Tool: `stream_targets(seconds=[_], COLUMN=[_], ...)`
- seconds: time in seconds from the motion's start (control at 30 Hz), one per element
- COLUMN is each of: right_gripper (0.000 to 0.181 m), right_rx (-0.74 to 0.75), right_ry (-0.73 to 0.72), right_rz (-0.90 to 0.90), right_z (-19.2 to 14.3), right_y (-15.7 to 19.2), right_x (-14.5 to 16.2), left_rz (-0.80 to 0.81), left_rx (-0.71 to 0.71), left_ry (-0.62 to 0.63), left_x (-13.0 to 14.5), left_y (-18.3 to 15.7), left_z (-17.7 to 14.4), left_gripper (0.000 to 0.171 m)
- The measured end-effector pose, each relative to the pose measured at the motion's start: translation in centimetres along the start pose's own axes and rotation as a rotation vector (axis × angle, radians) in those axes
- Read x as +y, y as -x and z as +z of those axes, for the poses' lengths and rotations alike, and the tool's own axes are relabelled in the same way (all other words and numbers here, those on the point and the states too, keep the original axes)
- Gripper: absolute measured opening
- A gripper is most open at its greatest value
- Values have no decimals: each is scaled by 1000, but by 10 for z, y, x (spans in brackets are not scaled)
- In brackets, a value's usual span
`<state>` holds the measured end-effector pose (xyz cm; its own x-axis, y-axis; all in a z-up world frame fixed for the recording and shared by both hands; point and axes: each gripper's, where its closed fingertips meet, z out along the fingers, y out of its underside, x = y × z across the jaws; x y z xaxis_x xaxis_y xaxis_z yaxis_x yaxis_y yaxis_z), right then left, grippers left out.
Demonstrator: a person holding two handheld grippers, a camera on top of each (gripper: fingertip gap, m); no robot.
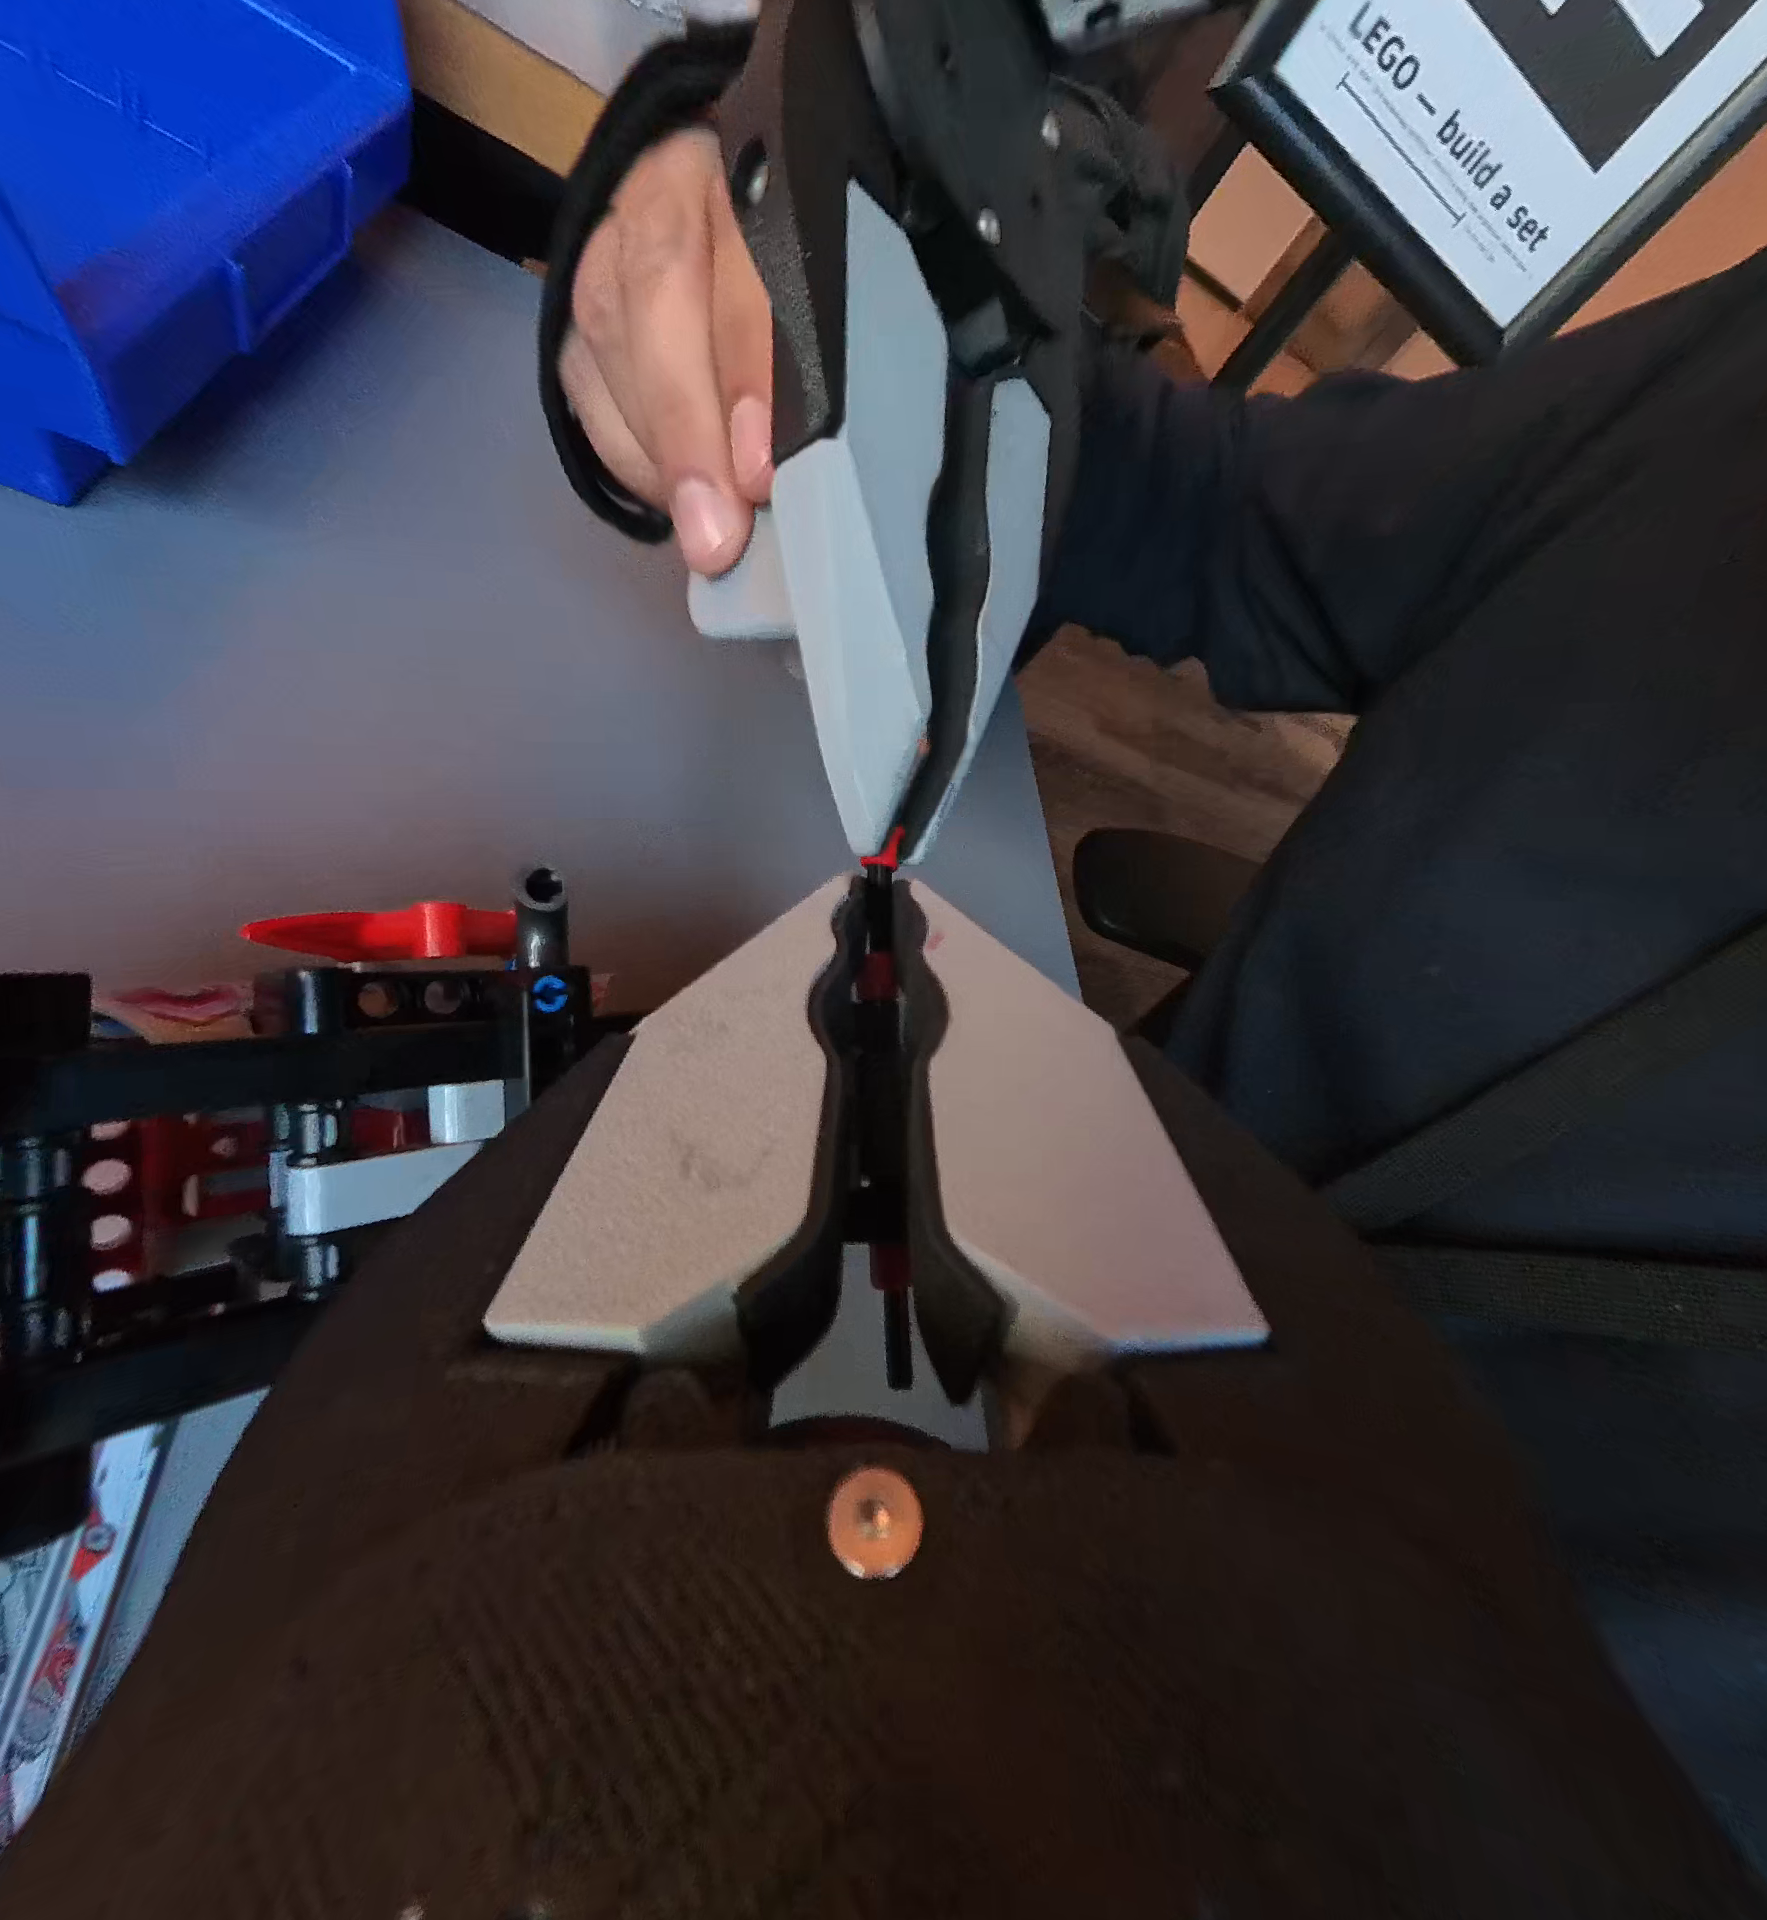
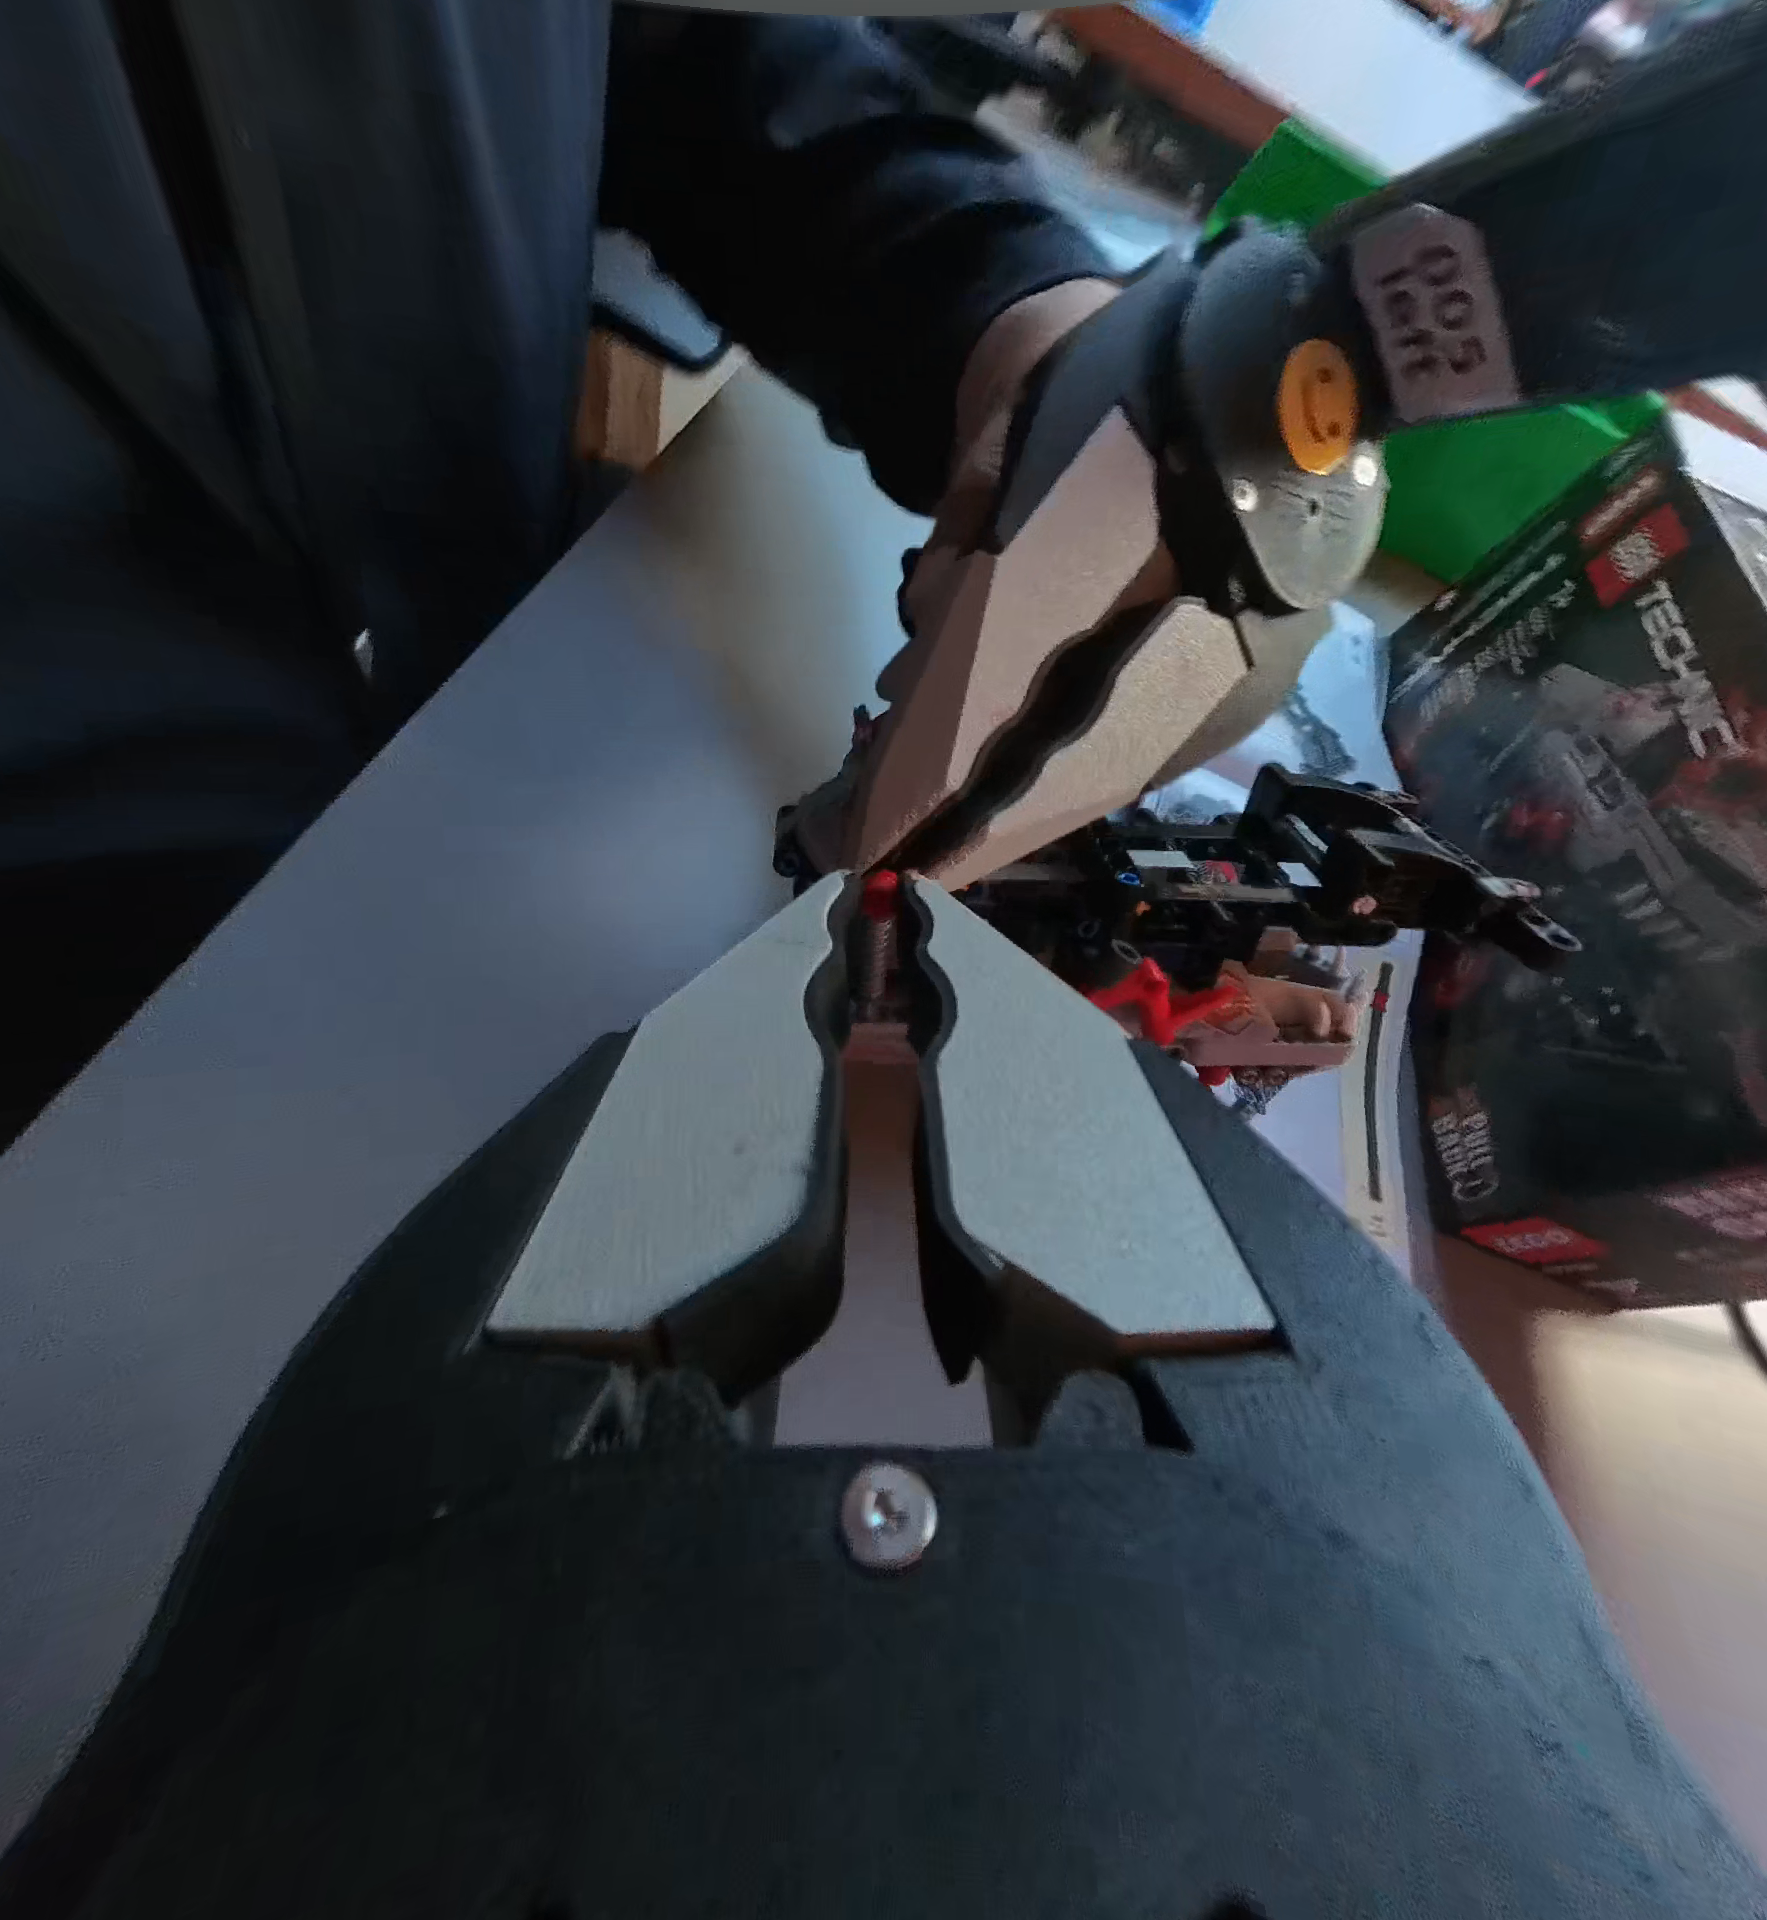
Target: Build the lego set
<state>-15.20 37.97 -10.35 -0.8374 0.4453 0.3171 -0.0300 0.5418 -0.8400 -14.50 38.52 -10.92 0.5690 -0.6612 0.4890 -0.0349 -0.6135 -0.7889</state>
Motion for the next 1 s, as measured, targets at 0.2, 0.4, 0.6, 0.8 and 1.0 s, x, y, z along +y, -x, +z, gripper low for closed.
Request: stream_targets(seconds=[0.2, 0.4, 0.6, 0.8, 1.0], right_gripper=[2, 2, 2, 2, 3], right_rx=[-132, -122, -101, -62, -56], right_ry=[164, 66, 53, 17, -37], right_rz=[-202, -130, -92, -52, -49], right_z=[4, 4, 4, 4, 12], right_y=[4, 1, 4, 3, 6], right_x=[2, 1, 3, 3, 4], left_rz=[-64, -12, 122, 189, 137], left_rx=[64, -28, -213, -266, -163], left_ry=[-7, -5, 72, 103, 56], left_x=[3, 2, 10, 10, 11], left_y=[-3, -2, 3, 4, 2], left_z=[1, -3, -6, -5, -1], left_gripper=[0, 12, 7, 7, 6])
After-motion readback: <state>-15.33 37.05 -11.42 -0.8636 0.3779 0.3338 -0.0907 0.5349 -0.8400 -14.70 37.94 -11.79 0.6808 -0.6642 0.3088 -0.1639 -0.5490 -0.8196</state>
